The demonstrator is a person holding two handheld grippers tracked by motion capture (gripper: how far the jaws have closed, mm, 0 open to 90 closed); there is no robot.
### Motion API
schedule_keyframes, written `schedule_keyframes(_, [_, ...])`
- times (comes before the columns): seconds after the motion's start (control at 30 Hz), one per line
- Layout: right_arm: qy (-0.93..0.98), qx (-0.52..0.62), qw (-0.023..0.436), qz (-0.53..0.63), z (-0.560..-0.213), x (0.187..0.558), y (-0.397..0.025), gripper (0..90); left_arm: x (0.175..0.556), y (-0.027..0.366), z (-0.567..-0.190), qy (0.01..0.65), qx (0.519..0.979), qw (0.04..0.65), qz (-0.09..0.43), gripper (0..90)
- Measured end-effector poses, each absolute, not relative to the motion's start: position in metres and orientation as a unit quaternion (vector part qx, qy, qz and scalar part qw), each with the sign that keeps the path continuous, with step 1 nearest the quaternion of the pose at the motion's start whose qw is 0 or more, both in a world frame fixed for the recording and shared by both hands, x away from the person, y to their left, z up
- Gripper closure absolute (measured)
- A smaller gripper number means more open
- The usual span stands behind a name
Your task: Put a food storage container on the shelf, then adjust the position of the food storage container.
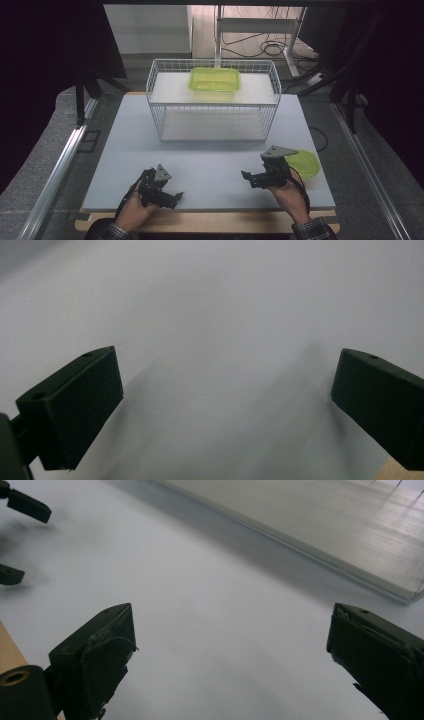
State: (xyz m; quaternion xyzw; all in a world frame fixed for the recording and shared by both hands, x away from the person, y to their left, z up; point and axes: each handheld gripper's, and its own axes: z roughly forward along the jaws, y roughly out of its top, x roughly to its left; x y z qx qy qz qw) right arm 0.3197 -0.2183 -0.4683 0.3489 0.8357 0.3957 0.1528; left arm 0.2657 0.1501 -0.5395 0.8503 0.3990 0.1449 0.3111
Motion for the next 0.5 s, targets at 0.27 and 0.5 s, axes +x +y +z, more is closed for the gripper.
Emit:
schedule_keyframes(0.27, [0.841, 0.355, 0.155, 0.377, -0.4749, 0.3191, -0.222, 5.3, 0.2655, 0.1501, -0.5396, 0.394, 0.854, 0.309, 0.142, 0.0])
schedule_keyframes(0.5, [0.836, 0.366, 0.156, 0.378, -0.471, 0.3212, -0.2282, 3.1, 0.2653, 0.1501, -0.5399, 0.392, 0.856, 0.307, 0.142, 0.0])
